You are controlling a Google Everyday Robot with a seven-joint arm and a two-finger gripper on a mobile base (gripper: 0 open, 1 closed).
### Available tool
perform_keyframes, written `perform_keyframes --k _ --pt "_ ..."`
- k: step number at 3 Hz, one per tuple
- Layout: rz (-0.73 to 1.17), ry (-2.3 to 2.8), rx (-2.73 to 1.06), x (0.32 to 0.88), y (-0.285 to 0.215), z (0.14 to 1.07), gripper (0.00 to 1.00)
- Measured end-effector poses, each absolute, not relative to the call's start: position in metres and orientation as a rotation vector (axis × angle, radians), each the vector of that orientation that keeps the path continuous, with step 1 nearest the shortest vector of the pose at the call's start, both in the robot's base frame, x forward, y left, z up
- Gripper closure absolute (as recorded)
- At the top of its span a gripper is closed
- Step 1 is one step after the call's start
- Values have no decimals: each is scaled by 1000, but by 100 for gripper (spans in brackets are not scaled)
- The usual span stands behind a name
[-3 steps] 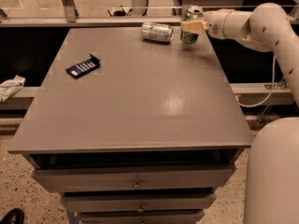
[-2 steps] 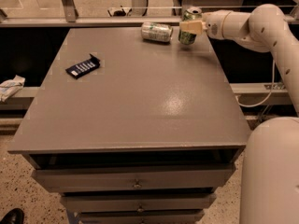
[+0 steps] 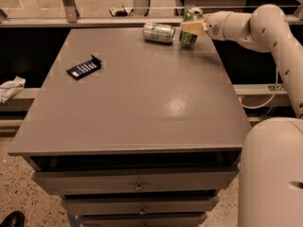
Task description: Move green can near 7up can
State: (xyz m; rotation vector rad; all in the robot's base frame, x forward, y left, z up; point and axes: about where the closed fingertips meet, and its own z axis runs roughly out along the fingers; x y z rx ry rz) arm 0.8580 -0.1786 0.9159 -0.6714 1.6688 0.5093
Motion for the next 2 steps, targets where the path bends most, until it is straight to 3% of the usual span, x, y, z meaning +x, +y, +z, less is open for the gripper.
perform_keyframes --k 1,2 --pt "525 1677 -676 860 -175 910 0" --pt "520 1671 -685 857 -177 912 0"
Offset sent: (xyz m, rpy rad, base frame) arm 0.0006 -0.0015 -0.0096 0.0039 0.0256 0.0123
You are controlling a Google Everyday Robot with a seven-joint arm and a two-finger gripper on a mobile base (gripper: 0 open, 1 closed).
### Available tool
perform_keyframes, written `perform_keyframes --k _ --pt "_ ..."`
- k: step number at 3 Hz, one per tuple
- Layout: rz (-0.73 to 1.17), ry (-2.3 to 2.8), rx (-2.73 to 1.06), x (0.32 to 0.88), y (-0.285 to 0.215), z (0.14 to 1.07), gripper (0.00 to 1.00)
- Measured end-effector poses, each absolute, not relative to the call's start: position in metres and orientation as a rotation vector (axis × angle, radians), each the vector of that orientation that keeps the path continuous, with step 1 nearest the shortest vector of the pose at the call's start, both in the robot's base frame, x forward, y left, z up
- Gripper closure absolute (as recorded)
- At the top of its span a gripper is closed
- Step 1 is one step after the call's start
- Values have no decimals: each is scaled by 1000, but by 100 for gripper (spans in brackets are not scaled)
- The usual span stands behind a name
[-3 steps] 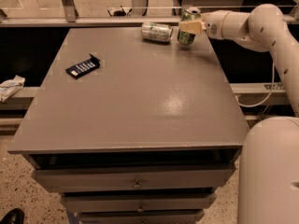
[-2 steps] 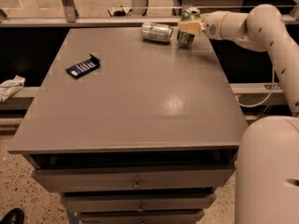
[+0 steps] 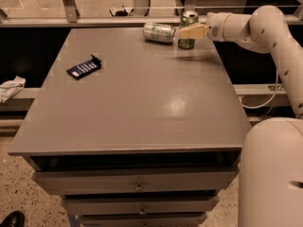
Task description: Move green can near 7up can
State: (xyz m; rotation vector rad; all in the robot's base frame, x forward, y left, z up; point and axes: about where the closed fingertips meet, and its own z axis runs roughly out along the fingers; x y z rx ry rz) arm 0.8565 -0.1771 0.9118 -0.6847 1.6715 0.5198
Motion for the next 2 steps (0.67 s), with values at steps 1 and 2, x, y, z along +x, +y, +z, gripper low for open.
perform_keyframes --k 1,2 --pt "496 1648 -720 843 -186 919 0" --pt "480 1598 -767 813 -203 938 0"
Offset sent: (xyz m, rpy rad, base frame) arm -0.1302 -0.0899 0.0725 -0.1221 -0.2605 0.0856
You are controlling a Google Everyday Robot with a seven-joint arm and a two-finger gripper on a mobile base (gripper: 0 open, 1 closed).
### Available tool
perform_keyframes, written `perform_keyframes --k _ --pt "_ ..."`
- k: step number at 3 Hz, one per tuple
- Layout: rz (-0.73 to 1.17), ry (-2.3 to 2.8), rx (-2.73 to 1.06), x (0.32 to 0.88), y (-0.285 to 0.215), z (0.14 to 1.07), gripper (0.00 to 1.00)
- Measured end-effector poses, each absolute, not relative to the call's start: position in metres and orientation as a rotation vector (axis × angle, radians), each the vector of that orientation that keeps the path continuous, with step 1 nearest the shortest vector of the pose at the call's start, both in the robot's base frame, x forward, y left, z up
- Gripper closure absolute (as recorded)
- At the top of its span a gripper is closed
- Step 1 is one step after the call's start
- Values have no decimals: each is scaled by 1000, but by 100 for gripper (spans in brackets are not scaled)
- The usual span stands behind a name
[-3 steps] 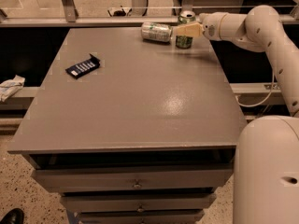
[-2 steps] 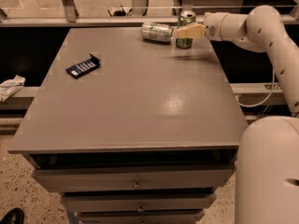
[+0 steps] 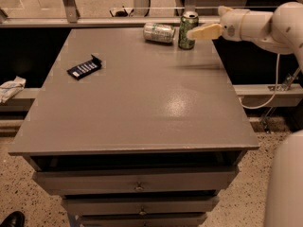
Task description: Move green can near 7up can
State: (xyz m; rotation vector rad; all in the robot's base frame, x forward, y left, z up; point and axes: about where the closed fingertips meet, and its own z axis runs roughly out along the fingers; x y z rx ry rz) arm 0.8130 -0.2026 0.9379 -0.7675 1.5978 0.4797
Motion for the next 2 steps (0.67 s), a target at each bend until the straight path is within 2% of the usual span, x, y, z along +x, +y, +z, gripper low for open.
perform_keyframes --k 1,2 --pt "440 1515 -832 756 -239 966 0" --pt "418 1509 -833 748 -252 966 0"
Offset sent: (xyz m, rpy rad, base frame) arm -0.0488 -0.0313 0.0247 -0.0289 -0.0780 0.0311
